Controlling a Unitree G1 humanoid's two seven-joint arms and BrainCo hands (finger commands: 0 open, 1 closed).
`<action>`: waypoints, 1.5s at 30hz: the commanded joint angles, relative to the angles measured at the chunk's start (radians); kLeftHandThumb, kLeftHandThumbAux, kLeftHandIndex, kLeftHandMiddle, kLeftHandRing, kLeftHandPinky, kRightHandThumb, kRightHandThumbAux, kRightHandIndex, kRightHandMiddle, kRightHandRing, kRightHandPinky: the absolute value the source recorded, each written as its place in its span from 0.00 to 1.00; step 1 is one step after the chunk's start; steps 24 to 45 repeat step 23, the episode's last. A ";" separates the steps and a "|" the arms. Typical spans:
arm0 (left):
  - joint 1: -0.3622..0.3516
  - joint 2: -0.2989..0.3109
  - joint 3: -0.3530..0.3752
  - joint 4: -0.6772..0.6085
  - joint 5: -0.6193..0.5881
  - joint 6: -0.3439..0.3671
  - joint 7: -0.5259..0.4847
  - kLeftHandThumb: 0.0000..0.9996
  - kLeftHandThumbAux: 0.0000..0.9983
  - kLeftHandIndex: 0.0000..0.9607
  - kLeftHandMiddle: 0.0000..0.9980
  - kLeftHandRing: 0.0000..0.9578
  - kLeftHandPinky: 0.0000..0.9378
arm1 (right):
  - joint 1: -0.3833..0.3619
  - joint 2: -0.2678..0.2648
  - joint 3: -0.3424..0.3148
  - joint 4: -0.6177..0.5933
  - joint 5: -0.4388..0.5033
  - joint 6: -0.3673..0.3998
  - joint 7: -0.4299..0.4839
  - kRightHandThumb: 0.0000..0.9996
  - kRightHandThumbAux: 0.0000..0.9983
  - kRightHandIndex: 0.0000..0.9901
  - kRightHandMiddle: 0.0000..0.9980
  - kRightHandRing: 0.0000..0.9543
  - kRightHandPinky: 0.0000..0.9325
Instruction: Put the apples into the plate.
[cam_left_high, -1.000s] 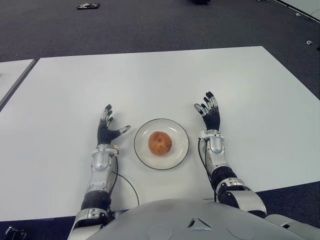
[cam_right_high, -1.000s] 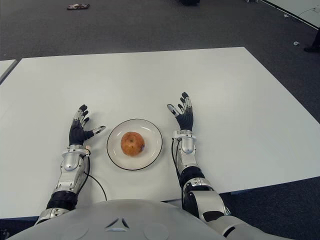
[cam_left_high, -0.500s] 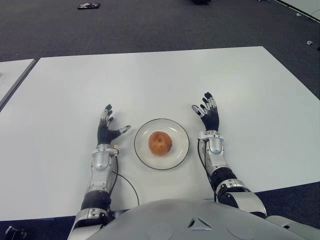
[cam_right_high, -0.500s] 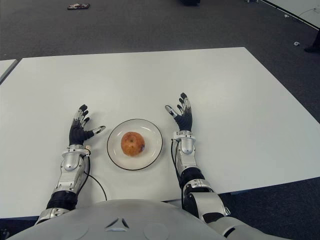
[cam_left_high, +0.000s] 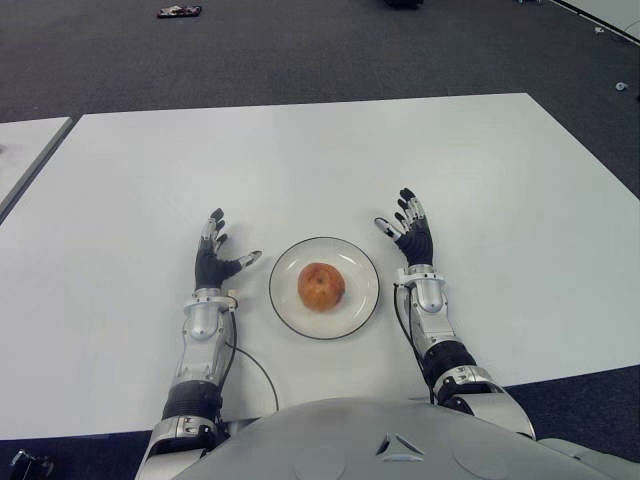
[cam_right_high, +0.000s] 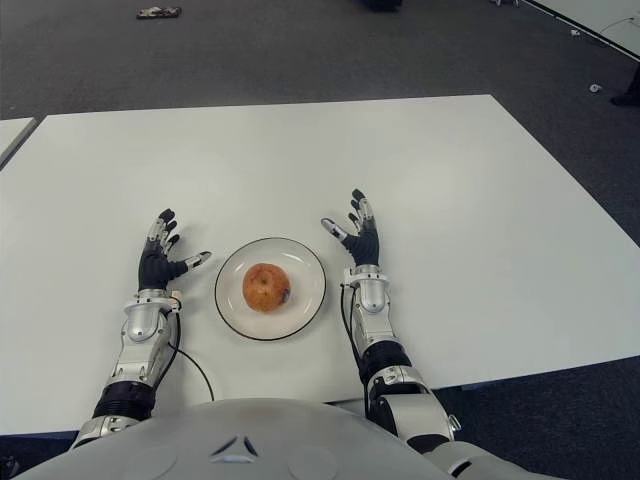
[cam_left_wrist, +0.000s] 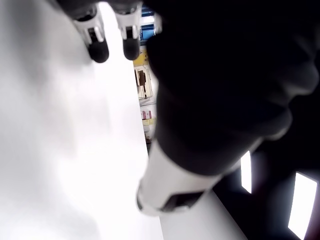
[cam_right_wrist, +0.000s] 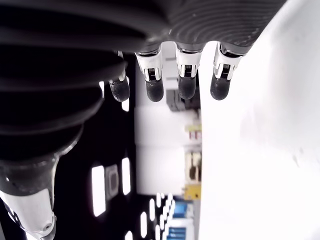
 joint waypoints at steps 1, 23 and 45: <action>0.005 -0.010 -0.012 0.011 0.004 0.019 0.001 0.00 0.50 0.00 0.00 0.00 0.00 | 0.040 -0.014 0.018 -0.037 -0.016 0.113 0.027 0.05 0.63 0.00 0.00 0.02 0.08; 0.001 -0.011 -0.018 0.005 0.004 0.047 -0.005 0.00 0.50 0.00 0.00 0.00 0.00 | 0.087 -0.032 0.050 -0.207 -0.043 0.335 0.041 0.06 0.62 0.00 0.00 0.00 0.06; 0.001 -0.011 -0.018 0.005 0.004 0.047 -0.005 0.00 0.50 0.00 0.00 0.00 0.00 | 0.087 -0.032 0.050 -0.207 -0.043 0.335 0.041 0.06 0.62 0.00 0.00 0.00 0.06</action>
